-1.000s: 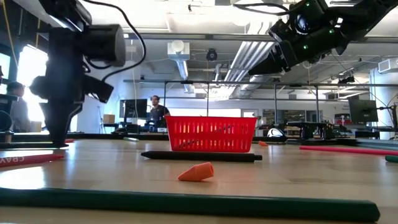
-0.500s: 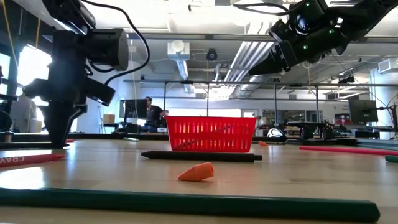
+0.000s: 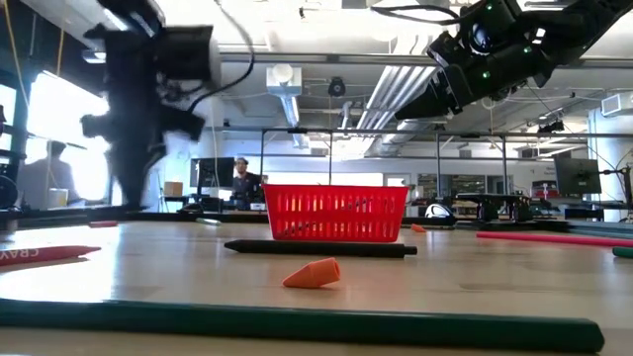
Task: Sort crayons/erasers/pens/pencils in bins
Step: Put the black ball pen into the yellow bin
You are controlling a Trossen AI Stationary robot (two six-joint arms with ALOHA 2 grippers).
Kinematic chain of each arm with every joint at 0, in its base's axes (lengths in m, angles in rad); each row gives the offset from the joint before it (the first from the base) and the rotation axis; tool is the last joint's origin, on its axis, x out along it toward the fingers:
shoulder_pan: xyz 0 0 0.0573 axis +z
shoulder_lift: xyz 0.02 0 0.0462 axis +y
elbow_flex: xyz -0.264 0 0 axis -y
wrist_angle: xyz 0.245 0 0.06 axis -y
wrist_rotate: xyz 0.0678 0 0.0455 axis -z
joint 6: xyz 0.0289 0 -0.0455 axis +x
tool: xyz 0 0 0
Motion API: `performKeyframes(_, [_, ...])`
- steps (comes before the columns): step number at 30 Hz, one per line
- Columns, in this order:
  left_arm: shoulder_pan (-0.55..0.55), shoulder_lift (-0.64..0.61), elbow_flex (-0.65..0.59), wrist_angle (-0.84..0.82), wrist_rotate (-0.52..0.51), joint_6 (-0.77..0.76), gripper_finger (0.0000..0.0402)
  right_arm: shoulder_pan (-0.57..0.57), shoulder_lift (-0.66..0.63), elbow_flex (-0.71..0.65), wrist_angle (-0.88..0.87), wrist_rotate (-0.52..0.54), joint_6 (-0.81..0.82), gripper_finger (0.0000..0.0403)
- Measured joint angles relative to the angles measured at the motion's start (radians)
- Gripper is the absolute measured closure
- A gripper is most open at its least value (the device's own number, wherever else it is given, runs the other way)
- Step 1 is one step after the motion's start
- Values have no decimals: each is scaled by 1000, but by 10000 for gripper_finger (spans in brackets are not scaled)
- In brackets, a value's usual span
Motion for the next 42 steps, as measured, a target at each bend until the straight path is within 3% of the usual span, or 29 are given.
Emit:
performKeyframes(7, [78,-2,165,21,-168,226,391,0,0,0,1,0,0,402])
performKeyframes(11, [132,-2,238,200,-193,401,391,0,0,0,2,0,0,402])
performKeyframes(18, [231,26,255,623,-94,725,391,0,0,0,1,0,0,402])
performKeyframes(22, [276,85,255,843,5,826,391,0,0,0,1,0,0,402])
performKeyframes(27, [315,205,266,1077,53,919,391,0,0,0,3,0,0,402])
performKeyframes(36, [370,442,438,1097,62,1033,391,0,0,0,3,0,0,402])
performKeyframes(42, [407,498,470,1073,118,1017,392,0,0,0,3,0,0,402])
